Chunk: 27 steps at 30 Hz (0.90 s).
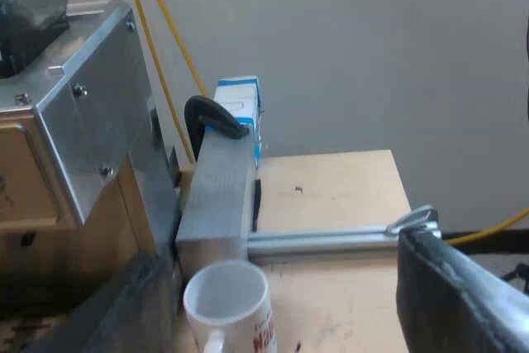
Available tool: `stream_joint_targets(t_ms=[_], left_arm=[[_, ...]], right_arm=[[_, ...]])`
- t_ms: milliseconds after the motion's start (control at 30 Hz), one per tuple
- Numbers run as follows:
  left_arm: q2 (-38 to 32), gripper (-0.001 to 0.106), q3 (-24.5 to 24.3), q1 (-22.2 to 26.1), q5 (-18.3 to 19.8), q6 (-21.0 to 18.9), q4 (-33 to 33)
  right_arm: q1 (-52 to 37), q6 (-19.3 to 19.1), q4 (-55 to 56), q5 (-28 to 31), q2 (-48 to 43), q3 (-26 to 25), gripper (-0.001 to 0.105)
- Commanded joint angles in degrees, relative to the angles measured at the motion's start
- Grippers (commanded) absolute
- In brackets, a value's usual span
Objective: Remove mug from coffee machine
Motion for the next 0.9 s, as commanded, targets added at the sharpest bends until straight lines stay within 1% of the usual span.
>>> stream_joint_targets(t_ms=[33, 100, 133, 333, 367, 467, 567, 633, 667, 733, 900], left_arm=[[-8.0, 0.076, -0.5, -0.1, -0.4, 1.0, 4.3], [-8.0, 0.076, -0.5, -0.1, -0.4, 1.8, 4.4], [-8.0, 0.076, -0.5, -0.1, -0.4, 2.0, 4.4], [-8.0, 0.076, -0.5, -0.1, -0.6, 2.1, 4.2], [-8.0, 0.076, -0.1, -0.1, -0.8, 2.4, 3.3], [-8.0, 0.076, 2.0, -0.1, -1.8, 2.4, -0.4], [-8.0, 0.076, 5.1, -0.1, -1.8, 2.4, -4.4], [-8.0, 0.076, 8.0, -0.1, -1.8, 2.4, -6.9], [-8.0, 0.076, 8.5, -0.1, -1.8, 2.4, -7.2], [-8.0, 0.076, 11.0, -0.1, -1.8, 2.4, -8.6], [-7.9, 0.076, 15.4, -0.1, -1.8, 2.4, -9.2]], right_arm=[[-0.1, -0.8, 0.8, -1.1, -5.0, 1.6, 0.059], [-0.1, -0.7, 2.3, -1.0, -4.5, 1.5, 0.059], [-0.1, -0.7, 2.3, -1.9, -4.5, 1.9, 0.059], [-0.1, -0.7, 2.5, -2.1, -4.8, 3.8, 0.059], [-0.1, -0.7, 2.3, -2.1, -4.8, 4.2, 0.059], [-0.1, -0.7, 2.1, -2.1, -4.8, 5.5, 0.059], [-0.1, -0.7, 2.2, -2.1, -4.6, 7.3, 0.059], [-0.1, -0.7, 2.2, -2.2, -4.6, 9.0, 0.059], [-0.1, -0.7, 2.2, -2.2, -4.6, 9.4, 0.059], [-0.1, -0.7, 2.2, -2.2, -4.6, 10.9, 0.059], [-0.1, -0.7, 2.4, -2.2, -4.6, 13.9, 0.059]])
